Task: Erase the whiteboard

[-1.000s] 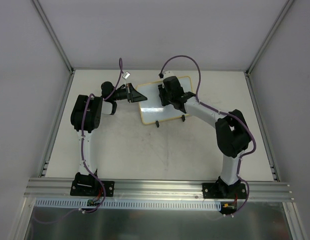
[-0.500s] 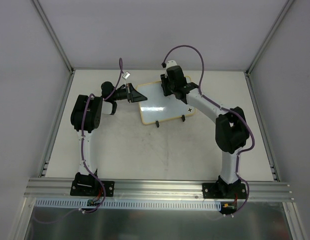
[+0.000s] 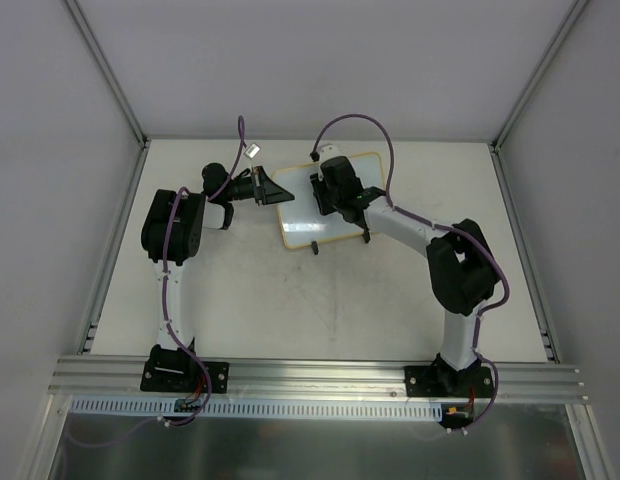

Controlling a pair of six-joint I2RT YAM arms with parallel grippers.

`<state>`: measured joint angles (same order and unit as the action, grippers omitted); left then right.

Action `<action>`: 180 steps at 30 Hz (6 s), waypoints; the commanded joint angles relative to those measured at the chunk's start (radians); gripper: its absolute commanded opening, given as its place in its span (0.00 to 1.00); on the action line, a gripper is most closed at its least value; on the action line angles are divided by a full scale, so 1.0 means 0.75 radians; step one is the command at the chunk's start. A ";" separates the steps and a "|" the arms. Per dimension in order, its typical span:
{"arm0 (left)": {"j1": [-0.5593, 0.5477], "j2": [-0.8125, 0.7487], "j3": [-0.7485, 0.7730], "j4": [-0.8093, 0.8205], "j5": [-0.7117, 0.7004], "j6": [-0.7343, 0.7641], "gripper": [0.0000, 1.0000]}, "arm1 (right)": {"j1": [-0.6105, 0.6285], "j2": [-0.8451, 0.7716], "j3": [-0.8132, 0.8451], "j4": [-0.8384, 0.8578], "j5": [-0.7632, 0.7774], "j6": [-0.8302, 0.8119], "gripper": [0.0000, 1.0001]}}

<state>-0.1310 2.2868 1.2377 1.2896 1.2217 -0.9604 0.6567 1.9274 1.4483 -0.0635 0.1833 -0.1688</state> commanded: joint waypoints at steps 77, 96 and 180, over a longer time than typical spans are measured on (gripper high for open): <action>0.001 0.013 0.011 0.461 0.077 0.068 0.00 | -0.289 -0.091 -0.133 -0.056 -0.079 0.074 0.00; 0.001 0.013 0.008 0.463 0.075 0.070 0.00 | 0.086 0.040 -0.041 -0.056 -0.077 0.092 0.00; 0.003 0.017 0.011 0.471 0.077 0.059 0.00 | 0.082 0.148 0.169 -0.208 -0.103 0.115 0.00</action>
<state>-0.1299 2.2871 1.2377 1.2953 1.2221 -0.9619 0.6983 1.9842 1.5539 -0.2337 0.1818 -0.1120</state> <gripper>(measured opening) 0.033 0.330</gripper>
